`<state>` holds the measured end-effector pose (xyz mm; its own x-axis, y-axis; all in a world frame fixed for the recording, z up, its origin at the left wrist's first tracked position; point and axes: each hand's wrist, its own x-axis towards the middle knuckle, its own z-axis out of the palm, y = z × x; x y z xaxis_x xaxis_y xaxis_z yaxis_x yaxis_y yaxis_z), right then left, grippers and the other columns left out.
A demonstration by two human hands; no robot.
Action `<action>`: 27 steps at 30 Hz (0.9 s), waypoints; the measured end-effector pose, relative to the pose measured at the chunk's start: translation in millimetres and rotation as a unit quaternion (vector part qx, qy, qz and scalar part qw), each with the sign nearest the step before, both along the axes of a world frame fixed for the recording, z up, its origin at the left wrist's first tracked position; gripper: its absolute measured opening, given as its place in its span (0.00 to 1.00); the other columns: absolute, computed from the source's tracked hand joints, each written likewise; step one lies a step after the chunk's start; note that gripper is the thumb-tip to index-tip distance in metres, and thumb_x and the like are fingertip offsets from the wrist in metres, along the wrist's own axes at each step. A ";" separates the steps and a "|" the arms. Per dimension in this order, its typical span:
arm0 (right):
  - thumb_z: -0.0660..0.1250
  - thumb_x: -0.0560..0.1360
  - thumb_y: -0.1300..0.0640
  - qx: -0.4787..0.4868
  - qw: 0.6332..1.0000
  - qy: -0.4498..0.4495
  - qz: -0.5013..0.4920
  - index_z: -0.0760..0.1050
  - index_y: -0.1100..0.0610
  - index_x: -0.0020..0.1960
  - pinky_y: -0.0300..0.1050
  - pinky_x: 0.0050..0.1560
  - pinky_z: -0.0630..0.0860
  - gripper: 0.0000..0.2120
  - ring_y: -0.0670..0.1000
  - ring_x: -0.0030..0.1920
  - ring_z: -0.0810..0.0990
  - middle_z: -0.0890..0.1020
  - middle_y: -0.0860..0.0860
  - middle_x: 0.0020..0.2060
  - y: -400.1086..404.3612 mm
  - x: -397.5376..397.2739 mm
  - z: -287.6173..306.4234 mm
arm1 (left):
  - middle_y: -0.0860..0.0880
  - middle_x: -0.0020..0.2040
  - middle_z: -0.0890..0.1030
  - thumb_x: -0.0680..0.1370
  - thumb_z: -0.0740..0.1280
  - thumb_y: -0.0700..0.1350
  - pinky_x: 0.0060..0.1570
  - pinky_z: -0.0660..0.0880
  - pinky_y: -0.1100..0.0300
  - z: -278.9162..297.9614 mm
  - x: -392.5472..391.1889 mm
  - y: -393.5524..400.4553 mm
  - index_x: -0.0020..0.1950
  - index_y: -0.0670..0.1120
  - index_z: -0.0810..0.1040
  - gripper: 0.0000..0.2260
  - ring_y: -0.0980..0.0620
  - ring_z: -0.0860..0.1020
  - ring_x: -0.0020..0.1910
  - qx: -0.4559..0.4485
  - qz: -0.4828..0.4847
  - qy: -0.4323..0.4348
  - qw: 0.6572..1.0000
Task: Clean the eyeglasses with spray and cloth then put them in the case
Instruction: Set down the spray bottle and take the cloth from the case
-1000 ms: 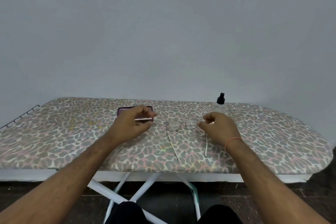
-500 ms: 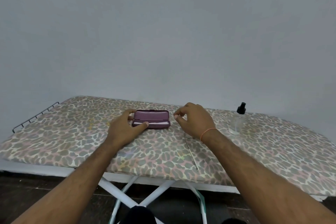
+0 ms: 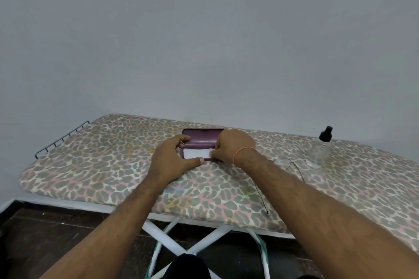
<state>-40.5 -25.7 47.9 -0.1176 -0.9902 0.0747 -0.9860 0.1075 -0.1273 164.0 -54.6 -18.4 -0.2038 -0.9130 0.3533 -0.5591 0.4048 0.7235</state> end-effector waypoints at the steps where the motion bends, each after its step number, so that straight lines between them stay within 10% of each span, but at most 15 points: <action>1: 0.75 0.74 0.40 0.002 1.000 0.010 -0.003 0.82 0.53 0.46 0.49 0.46 0.83 0.16 0.56 0.43 0.84 0.80 0.50 0.36 -1.7 0.9 -0.3 | 0.56 0.63 0.82 0.62 0.82 0.68 0.64 0.79 0.52 -0.3 0.1 -0.3 0.71 0.55 0.80 0.40 0.54 0.80 0.61 -0.004 -0.001 0.000 1.000; 27: 0.74 0.70 0.53 -0.036 0.991 -0.129 0.006 0.84 0.47 0.35 0.43 0.40 0.81 0.05 0.49 0.41 0.85 0.87 0.44 0.37 7.5 -13.1 24.4 | 0.57 0.53 0.81 0.64 0.83 0.66 0.57 0.81 0.52 4.4 -2.7 2.3 0.71 0.54 0.80 0.39 0.54 0.81 0.53 -0.013 0.022 -0.014 1.000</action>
<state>-53.7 -18.2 72.3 -0.1300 -0.9849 0.1145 -0.9205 0.0769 -0.3832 161.3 -52.3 -14.0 -0.1742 -0.9122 0.3709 -0.5963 0.3975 0.6974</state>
